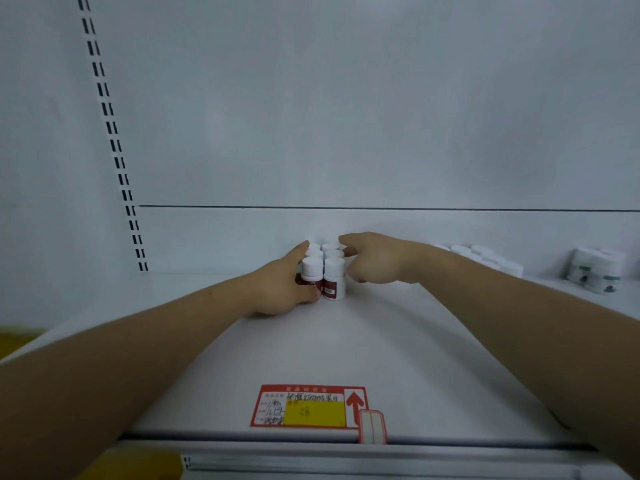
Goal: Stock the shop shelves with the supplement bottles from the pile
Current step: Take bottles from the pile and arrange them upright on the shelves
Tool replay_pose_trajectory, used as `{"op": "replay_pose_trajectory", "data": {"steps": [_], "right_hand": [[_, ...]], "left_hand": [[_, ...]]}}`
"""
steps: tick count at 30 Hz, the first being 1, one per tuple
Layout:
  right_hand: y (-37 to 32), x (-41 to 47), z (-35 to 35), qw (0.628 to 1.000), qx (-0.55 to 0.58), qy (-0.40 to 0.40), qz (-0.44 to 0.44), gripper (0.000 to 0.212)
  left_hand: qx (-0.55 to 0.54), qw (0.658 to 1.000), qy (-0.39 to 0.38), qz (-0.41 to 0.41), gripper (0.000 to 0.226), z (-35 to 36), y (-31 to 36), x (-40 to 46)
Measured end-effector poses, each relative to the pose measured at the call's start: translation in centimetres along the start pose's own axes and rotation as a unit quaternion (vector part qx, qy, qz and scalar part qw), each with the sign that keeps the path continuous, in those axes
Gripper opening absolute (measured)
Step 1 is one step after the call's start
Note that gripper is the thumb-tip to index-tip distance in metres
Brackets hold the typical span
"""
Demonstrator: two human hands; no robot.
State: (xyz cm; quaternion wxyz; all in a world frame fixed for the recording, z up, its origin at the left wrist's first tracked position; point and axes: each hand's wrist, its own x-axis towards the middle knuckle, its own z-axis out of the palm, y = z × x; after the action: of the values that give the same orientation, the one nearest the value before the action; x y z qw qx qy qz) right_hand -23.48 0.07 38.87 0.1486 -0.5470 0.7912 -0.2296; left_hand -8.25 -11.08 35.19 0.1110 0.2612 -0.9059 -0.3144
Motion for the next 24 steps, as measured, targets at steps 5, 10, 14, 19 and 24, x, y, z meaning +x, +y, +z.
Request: {"op": "replay_pose_trajectory", "data": {"steps": [5,10,14,19,24], "right_hand": [[0.31,-0.38,0.05,0.998,0.043,-0.037,-0.029,0.031],[0.64,-0.23,0.41,0.997,-0.058,-0.007,-0.047,0.03],[0.21,-0.55,0.58,0.996,-0.07,-0.006,-0.049,0.034],[-0.05,-0.99,0.58,0.997,-0.067,-0.001,-0.039,0.044],[-0.03,-1.01,0.53,0.997,-0.062,-0.003,-0.036,0.035]], "left_hand": [[0.004,1.0,0.009,0.022,0.077,0.06,0.48,-0.32],[-0.001,0.999,0.023,0.024,0.08,0.22,0.14,-0.13],[0.022,0.999,0.033,0.028,0.084,0.41,0.25,-0.16],[0.016,0.999,0.028,0.023,0.091,0.35,0.27,-0.59],[0.007,1.0,0.019,0.019,0.089,0.39,0.52,-0.66]]}}
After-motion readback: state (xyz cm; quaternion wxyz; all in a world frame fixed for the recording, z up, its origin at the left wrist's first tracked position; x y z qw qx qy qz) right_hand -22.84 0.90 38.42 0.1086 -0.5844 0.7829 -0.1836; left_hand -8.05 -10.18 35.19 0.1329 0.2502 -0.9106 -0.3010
